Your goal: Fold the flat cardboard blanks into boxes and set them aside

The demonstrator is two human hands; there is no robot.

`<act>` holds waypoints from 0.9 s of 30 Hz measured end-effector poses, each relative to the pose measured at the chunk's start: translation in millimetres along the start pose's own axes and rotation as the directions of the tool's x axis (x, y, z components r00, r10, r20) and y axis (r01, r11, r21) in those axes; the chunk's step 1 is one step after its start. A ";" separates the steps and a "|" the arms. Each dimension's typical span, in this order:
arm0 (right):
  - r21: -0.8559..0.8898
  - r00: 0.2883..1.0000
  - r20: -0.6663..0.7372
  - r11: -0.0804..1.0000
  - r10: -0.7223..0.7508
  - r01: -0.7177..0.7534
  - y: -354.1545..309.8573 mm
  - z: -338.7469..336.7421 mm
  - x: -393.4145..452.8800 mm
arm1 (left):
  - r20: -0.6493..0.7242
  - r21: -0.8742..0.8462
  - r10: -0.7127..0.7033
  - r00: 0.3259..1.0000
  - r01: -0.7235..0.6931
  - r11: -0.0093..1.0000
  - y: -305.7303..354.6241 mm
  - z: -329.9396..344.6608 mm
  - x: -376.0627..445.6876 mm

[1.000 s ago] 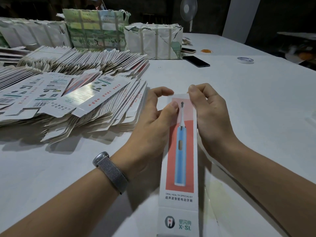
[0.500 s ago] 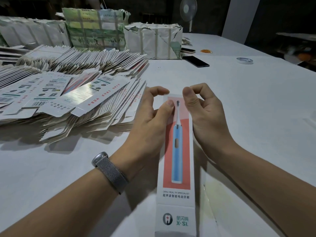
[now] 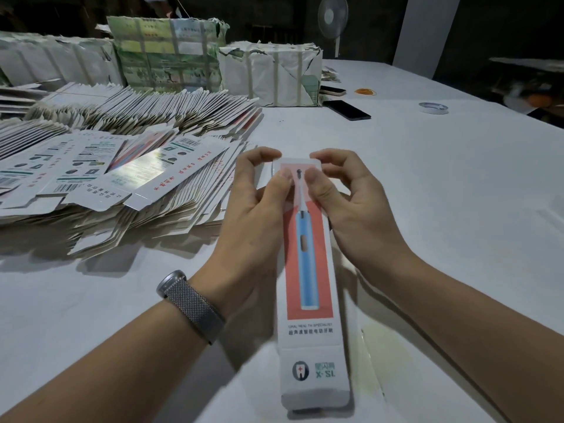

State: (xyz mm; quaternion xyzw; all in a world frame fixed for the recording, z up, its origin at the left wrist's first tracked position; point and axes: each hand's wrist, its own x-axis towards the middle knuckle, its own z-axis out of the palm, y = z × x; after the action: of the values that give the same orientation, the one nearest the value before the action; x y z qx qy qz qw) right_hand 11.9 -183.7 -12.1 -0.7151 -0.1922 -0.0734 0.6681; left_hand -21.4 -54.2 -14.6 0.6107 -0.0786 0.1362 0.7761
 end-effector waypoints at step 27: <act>-0.495 0.994 0.106 0.868 0.022 0.034 -10.6 -7.9 9.1 | -0.049 0.320 0.132 0.990 -0.109 0.941 -15.7 -13.2 10.8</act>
State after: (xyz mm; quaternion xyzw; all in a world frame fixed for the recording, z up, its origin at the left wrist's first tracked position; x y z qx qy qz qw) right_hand 17.4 -189.5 1.8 -0.8648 -0.2050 -0.0833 0.4507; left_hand -7.0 -43.6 -29.2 0.7161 -0.0659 0.2156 0.6606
